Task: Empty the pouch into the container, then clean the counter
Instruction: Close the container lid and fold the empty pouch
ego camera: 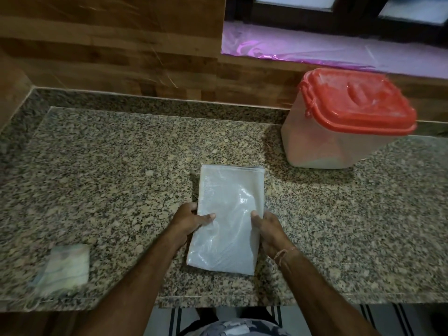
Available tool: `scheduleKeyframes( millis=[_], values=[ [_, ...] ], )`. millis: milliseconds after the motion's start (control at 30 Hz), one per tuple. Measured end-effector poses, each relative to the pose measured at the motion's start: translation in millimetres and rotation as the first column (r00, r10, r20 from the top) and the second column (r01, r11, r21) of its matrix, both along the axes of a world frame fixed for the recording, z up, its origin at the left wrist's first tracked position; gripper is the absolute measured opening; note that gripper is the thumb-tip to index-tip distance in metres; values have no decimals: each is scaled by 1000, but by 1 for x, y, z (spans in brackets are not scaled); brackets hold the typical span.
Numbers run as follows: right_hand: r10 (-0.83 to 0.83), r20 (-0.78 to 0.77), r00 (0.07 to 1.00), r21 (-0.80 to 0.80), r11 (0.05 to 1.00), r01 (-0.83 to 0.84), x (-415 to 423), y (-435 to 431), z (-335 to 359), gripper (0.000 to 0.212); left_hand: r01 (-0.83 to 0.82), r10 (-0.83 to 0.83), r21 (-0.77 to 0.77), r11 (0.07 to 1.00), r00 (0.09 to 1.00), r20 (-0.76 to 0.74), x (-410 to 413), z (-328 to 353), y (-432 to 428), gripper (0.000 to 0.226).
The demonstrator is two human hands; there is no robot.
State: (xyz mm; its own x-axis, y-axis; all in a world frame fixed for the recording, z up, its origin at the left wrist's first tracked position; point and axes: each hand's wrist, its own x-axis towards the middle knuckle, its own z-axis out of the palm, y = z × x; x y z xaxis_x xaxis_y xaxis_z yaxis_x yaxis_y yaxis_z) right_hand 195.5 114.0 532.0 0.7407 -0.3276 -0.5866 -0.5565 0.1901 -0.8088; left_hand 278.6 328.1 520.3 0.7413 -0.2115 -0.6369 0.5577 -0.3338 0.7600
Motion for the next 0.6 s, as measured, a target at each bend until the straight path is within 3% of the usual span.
scheduleKeyframes(
  millis=[133,233,333,467,600],
  values=[
    [112,28,993,-222,970,-103,6,-6,11,13,-74,60,115,991,991,121,8,-1,7,22],
    [94,52,994,-343,937,-71,23,-17,27,26,-170,130,151,974,961,243,25,16,10,16],
    [3,130,991,-251,968,30,50,-28,55,23,-250,195,102,963,906,376,49,43,12,12],
    [108,161,981,-10,994,-108,75,-22,72,34,-221,206,-15,975,877,435,66,69,4,15],
    [29,148,989,208,976,-60,84,-9,71,35,-150,157,-52,987,867,474,60,77,2,13]
  ],
)
